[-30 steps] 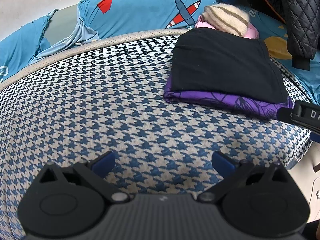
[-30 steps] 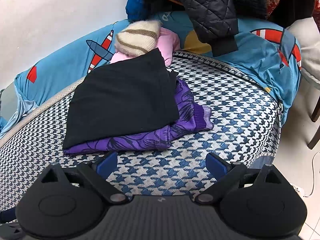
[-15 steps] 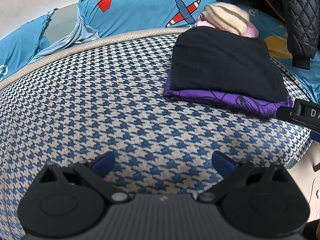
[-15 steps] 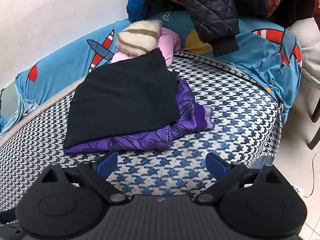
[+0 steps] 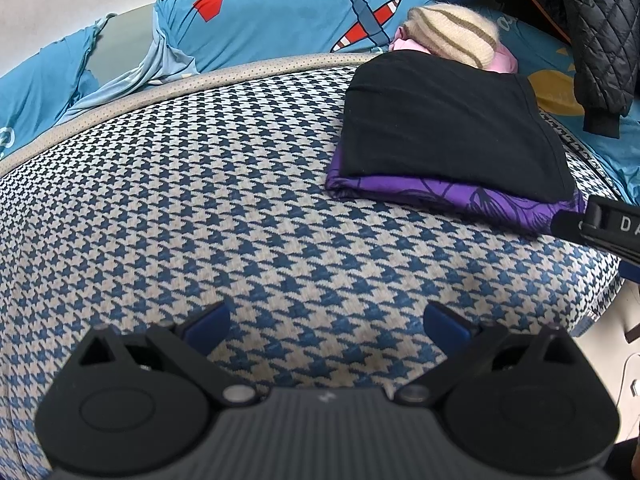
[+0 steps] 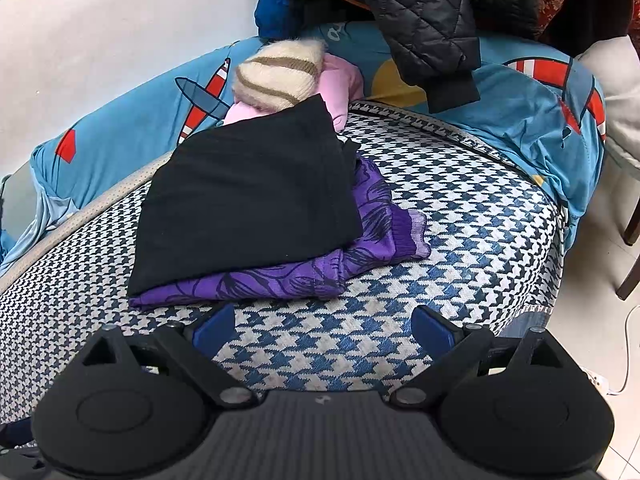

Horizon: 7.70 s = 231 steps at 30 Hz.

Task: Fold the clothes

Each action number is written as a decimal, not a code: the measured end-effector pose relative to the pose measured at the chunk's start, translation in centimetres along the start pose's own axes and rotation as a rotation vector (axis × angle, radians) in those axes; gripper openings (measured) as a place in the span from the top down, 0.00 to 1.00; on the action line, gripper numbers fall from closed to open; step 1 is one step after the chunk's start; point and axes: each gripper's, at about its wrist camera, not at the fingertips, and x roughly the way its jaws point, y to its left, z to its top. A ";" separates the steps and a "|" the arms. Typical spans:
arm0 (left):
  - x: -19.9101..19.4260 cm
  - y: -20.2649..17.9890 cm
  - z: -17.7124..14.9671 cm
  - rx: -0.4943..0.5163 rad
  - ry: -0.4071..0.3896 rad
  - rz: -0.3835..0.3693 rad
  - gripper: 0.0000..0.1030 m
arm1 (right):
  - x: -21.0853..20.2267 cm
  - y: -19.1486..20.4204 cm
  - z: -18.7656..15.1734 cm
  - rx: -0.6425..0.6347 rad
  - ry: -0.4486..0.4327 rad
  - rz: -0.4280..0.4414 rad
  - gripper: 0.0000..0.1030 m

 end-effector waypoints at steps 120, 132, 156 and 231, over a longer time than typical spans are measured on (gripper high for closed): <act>-3.4 3.3 0.5 0.091 -0.036 0.074 0.00 | -0.3 5.7 -1.6 -0.105 0.097 0.058 0.03; -4.8 8.8 -0.4 -0.037 -0.040 0.089 0.00 | -0.9 10.5 -3.9 -0.185 0.134 0.144 0.03; -6.4 17.5 -1.7 -0.272 -0.054 0.214 0.00 | -1.6 18.6 -7.0 -0.349 0.139 0.250 0.04; -3.7 46.2 -12.6 -0.513 0.084 0.438 0.00 | 14.6 36.6 -7.7 -0.439 -0.062 0.262 0.00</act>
